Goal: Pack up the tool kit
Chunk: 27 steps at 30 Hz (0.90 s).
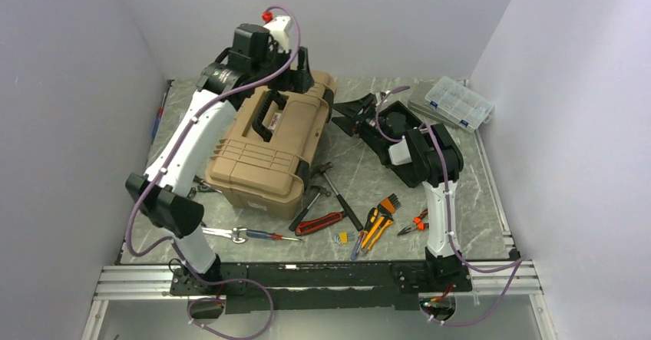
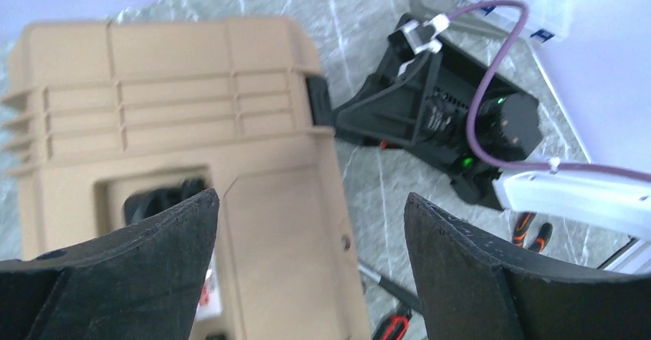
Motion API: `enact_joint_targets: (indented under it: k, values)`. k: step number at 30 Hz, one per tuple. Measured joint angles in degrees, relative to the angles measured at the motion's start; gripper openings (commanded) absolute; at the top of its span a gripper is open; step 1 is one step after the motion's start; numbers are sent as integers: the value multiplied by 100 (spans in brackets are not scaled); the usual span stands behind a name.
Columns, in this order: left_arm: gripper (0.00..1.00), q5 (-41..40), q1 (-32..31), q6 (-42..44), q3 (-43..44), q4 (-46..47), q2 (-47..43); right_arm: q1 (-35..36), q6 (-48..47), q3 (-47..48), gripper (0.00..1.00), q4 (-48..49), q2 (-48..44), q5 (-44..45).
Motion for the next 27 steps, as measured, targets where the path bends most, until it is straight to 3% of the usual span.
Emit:
enact_joint_targets:
  k: [10, 27]
  values:
    - [93, -2, -122, 74, 1683, 87, 1884, 66, 507, 452, 100, 404, 407, -28]
    - [96, 358, 1196, -74, 1423, 474, 2221, 90, 1241, 599, 100, 509, 590, -15]
